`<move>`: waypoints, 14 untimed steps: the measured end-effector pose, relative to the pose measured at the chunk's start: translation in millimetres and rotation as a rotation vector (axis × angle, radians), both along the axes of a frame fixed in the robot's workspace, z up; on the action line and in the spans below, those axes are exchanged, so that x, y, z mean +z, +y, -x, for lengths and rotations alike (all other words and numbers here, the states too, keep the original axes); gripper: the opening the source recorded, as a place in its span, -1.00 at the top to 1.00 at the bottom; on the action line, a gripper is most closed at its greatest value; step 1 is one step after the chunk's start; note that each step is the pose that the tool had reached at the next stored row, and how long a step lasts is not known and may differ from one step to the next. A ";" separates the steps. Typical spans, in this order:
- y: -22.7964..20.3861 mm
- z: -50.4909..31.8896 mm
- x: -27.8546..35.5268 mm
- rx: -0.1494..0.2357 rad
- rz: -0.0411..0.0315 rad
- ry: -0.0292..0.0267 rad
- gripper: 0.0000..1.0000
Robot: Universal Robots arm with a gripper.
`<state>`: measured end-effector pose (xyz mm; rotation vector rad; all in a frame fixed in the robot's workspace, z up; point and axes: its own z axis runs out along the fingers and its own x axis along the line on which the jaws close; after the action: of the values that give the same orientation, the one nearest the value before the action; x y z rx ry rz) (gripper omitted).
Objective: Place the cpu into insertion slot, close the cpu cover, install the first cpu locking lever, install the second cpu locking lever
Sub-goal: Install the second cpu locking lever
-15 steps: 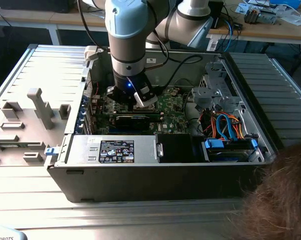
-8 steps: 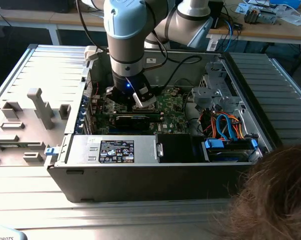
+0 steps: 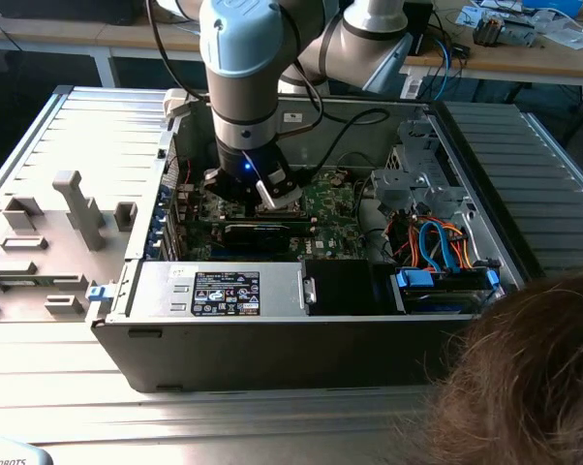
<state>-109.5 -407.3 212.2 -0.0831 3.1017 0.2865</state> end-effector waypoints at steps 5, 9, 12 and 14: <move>0.0 0.5 -0.6 0.000 0.0000 0.0000 0.79; 0.1 1.3 -0.9 0.000 -0.0002 -0.0002 0.79; 0.2 2.0 -0.9 0.000 -0.0001 -0.0001 0.79; 0.3 2.3 -0.9 0.000 -0.0005 0.0000 0.79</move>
<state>-111.8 -407.0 211.3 -0.0833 3.1017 0.2872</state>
